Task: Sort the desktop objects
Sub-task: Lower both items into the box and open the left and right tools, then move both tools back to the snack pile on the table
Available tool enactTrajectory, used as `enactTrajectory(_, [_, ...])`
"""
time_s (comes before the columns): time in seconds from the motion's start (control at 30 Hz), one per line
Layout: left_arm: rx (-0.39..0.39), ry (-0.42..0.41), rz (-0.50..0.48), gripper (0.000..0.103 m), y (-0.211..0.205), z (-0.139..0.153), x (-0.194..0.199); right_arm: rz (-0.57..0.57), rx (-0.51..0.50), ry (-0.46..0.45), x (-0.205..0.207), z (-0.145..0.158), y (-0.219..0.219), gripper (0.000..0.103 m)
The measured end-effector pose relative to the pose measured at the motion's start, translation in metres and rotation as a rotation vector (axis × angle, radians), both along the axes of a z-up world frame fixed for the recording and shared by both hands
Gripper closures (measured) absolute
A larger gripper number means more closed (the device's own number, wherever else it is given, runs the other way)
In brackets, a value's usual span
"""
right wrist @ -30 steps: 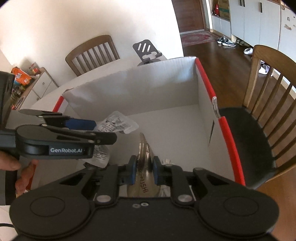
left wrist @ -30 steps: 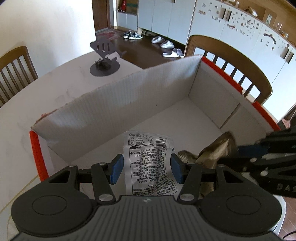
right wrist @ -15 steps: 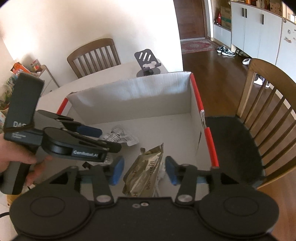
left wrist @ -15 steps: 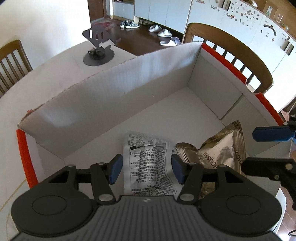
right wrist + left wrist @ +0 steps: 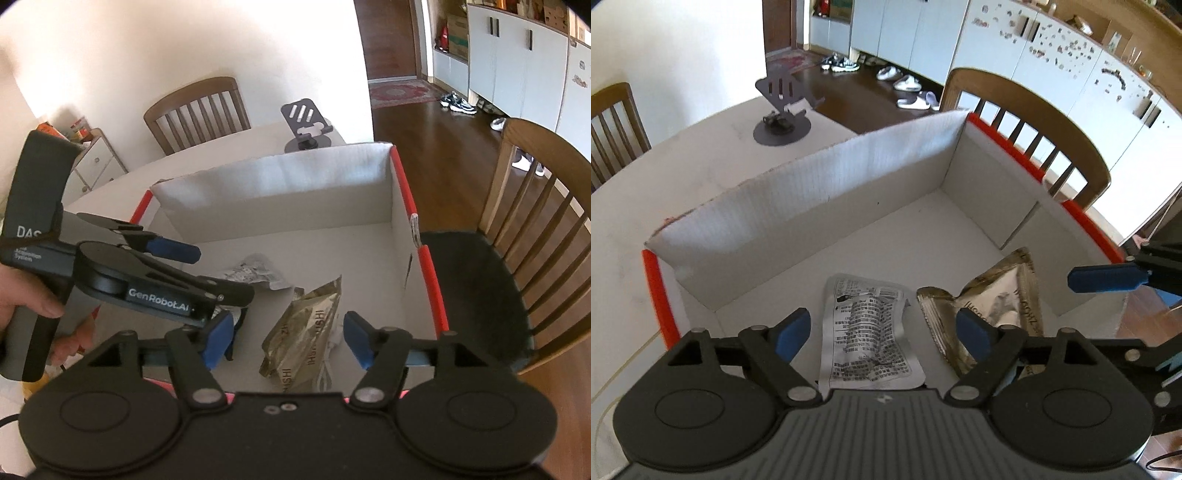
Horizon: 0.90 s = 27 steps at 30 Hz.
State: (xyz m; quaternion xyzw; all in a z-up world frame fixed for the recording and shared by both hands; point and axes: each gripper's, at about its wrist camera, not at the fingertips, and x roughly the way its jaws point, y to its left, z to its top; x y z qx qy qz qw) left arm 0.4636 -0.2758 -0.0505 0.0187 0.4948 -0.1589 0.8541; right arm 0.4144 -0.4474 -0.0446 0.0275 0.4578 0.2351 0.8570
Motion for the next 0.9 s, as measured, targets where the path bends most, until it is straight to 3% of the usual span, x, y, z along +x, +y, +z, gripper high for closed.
enactTrajectory(0.17, [-0.027, -0.027, 0.0, 0.016, 0.005, 0.014, -0.012, 0.017, -0.001, -0.011, -0.005, 0.007, 0.003, 0.031])
enactTrajectory(0.3, [-0.049, -0.054, 0.011, 0.002, 0.012, 0.022, -0.019, 0.041, -0.004, -0.027, -0.011, 0.013, 0.005, 0.03])
enactTrajectory(0.9, [-0.134, -0.149, 0.028, 0.0, 0.043, 0.059, -0.087, 0.049, -0.014, -0.08, -0.049, 0.035, 0.014, 0.026])
